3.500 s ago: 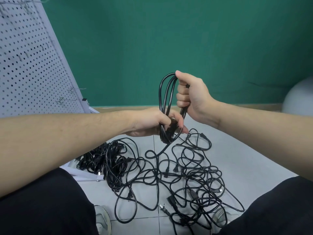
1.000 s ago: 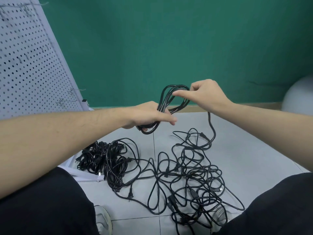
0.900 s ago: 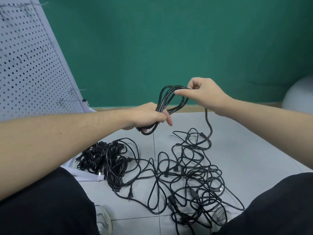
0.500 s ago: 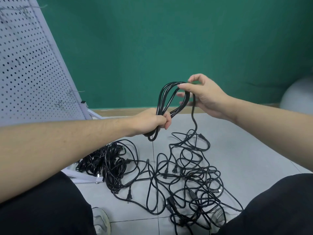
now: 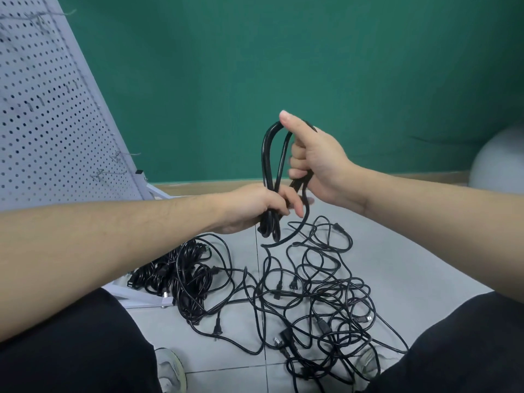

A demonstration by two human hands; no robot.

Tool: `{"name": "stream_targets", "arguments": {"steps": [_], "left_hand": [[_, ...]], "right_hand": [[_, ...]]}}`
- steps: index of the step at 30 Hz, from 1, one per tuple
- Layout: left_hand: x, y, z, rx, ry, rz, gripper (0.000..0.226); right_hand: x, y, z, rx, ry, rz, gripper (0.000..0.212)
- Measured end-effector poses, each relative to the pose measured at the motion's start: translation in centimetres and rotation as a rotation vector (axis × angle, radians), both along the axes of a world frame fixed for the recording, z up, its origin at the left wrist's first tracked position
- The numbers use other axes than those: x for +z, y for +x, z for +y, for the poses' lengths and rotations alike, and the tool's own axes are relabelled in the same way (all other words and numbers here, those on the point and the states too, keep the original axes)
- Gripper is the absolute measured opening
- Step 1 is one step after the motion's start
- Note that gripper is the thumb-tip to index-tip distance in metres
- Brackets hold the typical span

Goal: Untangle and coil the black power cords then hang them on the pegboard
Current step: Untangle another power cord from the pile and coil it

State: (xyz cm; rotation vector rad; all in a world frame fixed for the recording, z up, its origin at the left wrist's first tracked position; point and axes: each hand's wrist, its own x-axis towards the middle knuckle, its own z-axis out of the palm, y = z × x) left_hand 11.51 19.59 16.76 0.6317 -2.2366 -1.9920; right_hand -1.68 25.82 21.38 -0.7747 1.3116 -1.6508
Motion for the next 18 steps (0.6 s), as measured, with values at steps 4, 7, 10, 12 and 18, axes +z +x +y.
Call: {"name": "stream_targets", "arguments": {"steps": [4,7,10,12,18], "left_hand": [[0.3,0.0,0.6,-0.077,0.14,-0.026,0.037],[-0.2,0.2,0.7,-0.044,0.132,-0.06,0.038],[-0.7,0.3,0.4,0.035,0.136,-0.006,0.044],[-0.7,0.1,-0.1,0.166,0.143,0.074,0.047],[0.9,-0.8,-1.8,0.418,0.31,0.285,0.042]], "right_hand": [[-0.4,-0.1,-0.1,0.004,0.03,-0.032,0.053],[-0.7,0.0,-0.1,0.022,0.058,0.014,0.052],[-1.2,-0.5,-0.3,0.034,0.115,0.021,0.054],[-2.0,-1.4,-0.4,0.067,0.161,-0.054,0.065],[-5.5,-1.7,1.1,0.485,0.517,0.484,0.044]]}}
